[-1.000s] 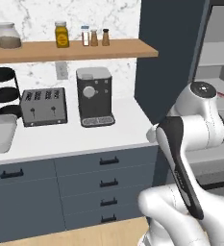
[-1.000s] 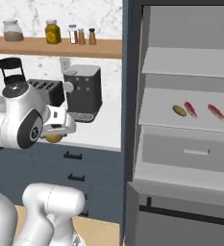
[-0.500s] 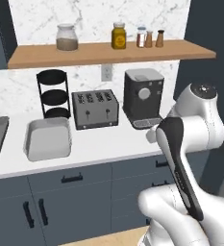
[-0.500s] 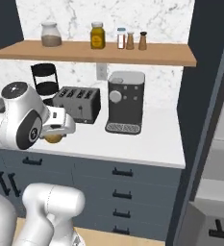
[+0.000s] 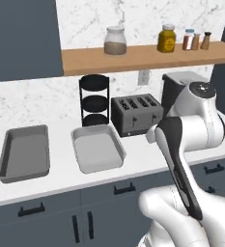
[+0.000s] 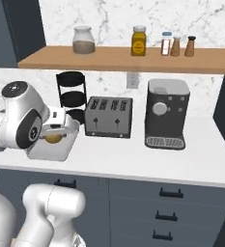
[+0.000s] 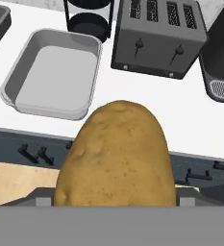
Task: Place one potato and one steak in each tupperware on the nearby counter, to pack two identical lunches.
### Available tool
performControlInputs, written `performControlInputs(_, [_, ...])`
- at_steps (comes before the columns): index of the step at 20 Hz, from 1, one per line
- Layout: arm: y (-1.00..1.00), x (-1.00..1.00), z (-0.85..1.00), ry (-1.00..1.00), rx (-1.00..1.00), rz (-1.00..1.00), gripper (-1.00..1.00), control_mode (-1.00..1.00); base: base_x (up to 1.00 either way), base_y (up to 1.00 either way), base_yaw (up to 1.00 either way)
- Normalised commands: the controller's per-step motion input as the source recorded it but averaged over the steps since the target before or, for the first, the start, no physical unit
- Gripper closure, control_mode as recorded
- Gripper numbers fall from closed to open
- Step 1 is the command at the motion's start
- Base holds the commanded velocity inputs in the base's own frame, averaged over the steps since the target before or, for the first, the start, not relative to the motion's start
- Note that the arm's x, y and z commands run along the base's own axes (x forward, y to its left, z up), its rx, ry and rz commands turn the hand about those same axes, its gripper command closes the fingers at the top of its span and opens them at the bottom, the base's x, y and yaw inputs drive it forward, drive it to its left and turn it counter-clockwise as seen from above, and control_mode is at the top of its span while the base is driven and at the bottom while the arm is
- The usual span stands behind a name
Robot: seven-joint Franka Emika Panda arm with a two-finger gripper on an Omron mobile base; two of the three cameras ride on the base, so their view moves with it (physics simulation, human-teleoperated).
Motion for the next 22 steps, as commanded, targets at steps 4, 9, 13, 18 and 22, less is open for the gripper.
performControlInputs(4, [0.0,0.0,0.0,0.0,0.0,0.0,1.0,1.0,0.47,0.57,-0.09])
performControlInputs(9, [0.0,0.0,0.0,0.0,0.0,0.0,1.0,1.0,0.86,0.16,-0.01])
performControlInputs(13, [0.1,0.18,-0.33,0.11,0.0,0.0,1.0,-1.0,0.16,0.02,0.0])
performControlInputs(18, [0.47,0.52,-0.9,0.23,0.03,0.0,1.0,-1.0,0.0,0.0,0.0])
performControlInputs(22, [0.62,0.75,-1.0,0.27,0.0,0.0,1.0,-1.0,0.0,0.0,0.0])
